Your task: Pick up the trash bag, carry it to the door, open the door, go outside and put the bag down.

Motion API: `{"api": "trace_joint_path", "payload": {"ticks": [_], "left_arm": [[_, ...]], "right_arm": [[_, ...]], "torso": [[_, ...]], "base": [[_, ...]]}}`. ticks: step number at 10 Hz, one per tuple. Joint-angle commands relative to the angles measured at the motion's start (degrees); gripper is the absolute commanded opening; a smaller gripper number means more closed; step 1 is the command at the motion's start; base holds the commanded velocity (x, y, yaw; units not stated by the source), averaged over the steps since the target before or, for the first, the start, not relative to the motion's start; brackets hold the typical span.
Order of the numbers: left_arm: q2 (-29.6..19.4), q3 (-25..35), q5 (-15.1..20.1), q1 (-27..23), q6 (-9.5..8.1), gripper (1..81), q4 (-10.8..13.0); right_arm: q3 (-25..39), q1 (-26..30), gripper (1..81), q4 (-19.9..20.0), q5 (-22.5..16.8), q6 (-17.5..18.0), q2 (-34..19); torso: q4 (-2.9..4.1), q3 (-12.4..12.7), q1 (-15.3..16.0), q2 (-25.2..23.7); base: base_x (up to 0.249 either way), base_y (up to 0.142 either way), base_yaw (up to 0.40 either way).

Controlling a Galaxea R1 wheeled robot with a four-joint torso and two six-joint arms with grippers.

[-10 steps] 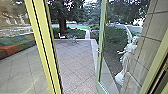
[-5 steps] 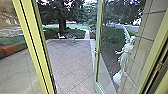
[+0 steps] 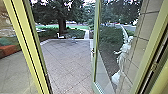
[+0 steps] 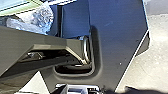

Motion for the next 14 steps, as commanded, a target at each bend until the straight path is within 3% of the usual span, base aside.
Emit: {"api": "trace_joint_path", "payload": {"ticks": [1, 10, 14], "left_arm": [[0.3, 0.4, 3.5, -2.0, 0.22, 1.0, 0.5], [0.5, -0.7, 3.4, -2.3, 0.22, 1.0, 0.0], [0.4, -0.7, 3.4, -2.3, 0.22, 1.0, 0.2]], "right_arm": [[0.3, 1.9, 81.1, -0.5, -3.6, -0.2, -0.1], [-0.2, 1.9, 81.1, -0.3, -4.1, -0.1, 0.4], [-1.7, 1.7, 81.1, -0.3, -4.0, -0.1, 1.2]], "torso": [[0.00, 0.0, 0.0, 0.0], [0.00, 0.0, 0.0, 0.0], [0.00, 0.0, -0.1, -0.1]], "base": [[0.000, -0.066, 0.000], [0.000, 0.000, 0.000], [0.097, 0.000, 0.000]]}}
